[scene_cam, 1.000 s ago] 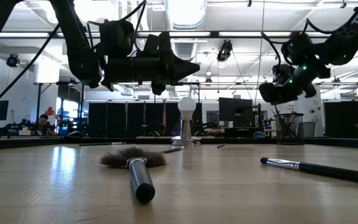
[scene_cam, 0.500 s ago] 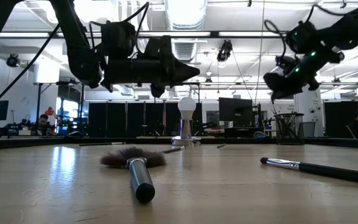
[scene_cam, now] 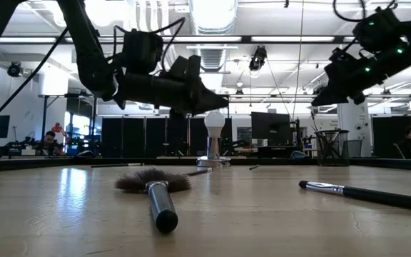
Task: Pick & Place Makeup Supplies
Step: Put the makeup brush into the makeup holder
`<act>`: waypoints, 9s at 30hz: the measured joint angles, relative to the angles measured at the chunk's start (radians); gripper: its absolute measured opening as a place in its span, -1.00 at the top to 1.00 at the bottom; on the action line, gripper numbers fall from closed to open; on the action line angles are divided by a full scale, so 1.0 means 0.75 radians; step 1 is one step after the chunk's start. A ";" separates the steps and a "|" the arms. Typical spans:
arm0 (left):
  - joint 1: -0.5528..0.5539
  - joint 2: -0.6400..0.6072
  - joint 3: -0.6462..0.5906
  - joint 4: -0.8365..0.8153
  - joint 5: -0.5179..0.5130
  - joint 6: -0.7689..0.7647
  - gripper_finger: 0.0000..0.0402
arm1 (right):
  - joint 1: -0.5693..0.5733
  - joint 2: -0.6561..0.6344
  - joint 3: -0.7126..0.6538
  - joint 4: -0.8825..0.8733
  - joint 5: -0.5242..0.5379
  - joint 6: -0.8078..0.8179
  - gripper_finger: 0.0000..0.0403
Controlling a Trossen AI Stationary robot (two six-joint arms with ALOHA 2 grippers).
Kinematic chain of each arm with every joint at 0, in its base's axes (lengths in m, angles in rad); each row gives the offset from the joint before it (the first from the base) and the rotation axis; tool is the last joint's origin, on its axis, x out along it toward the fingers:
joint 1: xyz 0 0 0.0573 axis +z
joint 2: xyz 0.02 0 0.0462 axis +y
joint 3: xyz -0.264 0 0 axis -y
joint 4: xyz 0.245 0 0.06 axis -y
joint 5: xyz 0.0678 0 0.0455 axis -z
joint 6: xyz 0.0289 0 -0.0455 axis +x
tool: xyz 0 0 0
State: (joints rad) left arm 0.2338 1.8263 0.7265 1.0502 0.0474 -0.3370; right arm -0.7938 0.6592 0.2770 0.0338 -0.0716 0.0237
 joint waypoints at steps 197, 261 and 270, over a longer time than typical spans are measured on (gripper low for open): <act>0.352 -0.307 -0.300 0.283 0.509 0.131 0.68 | 0.145 0.481 0.201 0.672 0.323 -0.050 0.93; 0.357 -0.305 -0.299 0.168 0.505 0.248 0.70 | 0.173 0.367 0.335 -0.137 0.708 0.197 0.94; 0.362 -0.150 -0.299 0.299 0.495 0.218 0.98 | 0.653 0.329 0.374 -0.383 0.888 0.469 0.95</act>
State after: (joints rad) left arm 0.5053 1.7137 0.5026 1.2748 0.4187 -0.1736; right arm -0.3041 0.9062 0.5575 -0.2533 0.5948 0.3755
